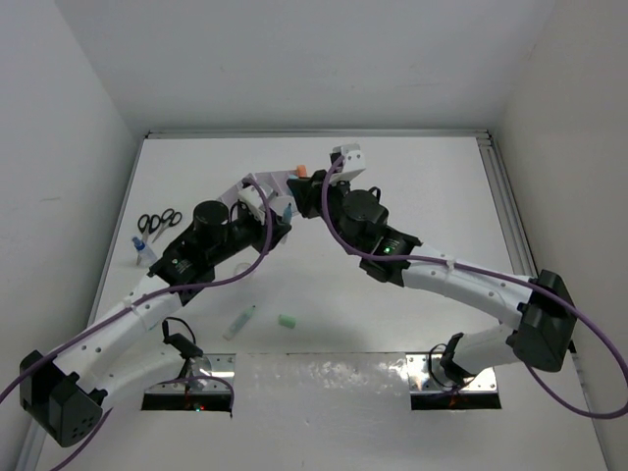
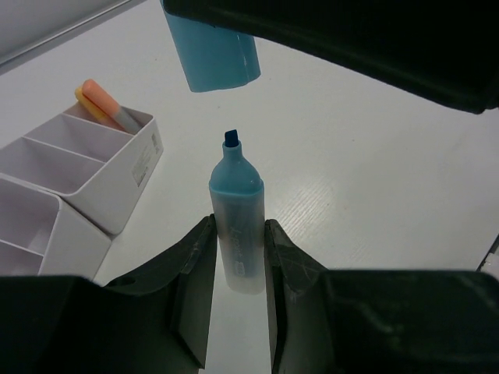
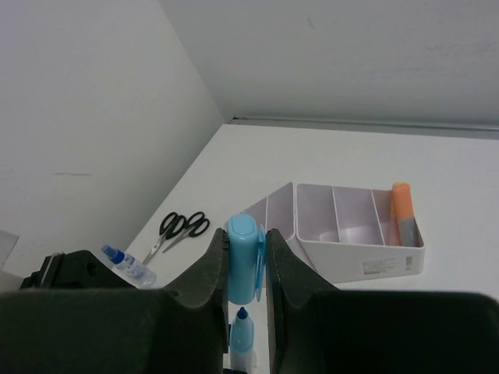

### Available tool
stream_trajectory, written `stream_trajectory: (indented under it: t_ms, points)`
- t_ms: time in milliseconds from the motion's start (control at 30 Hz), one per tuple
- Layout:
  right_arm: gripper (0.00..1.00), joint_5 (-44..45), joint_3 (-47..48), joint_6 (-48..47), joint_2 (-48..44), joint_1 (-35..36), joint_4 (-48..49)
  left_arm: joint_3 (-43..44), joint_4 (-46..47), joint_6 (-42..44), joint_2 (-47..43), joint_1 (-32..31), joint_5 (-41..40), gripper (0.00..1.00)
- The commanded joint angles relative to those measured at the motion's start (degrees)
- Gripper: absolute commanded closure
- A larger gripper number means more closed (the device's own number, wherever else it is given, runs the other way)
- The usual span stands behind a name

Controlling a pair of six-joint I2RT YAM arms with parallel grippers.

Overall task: Sort the stationery into containers
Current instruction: Close the pen cap on the pen.

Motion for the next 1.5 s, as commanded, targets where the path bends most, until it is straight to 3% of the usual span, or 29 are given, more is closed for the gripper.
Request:
stream_trajectory:
  t_ms: [0, 767, 900, 1067, 1467]
  points:
    - [1.0, -0.94, 0.7, 1.76, 0.69, 0.68, 2.38, -1.0, 4.5, -0.92, -1.7, -0.21, -0.74, 1.0]
    - [1.0, -6.56, -1.49, 2.2, 1.75, 0.85, 0.18, -2.68, 9.5, -1.97, -2.67, 0.49, -5.48, 1.0]
    - [1.0, -12.36, -6.22, 1.67, 1.58, 1.03, 4.91, -2.32, 14.6, -3.91, -3.37, 3.83, -1.19, 1.0]
    - [1.0, -12.29, -7.47, 0.45, 2.89, 1.99, 4.84, -3.2, 22.34, -0.31, -4.61, 4.01, 5.75, 1.0]
    - [1.0, -14.12, -13.18, -1.67, 4.83, 3.05, 6.24, -1.71, 24.36, 2.68, -4.52, 5.85, 5.58, 1.0]
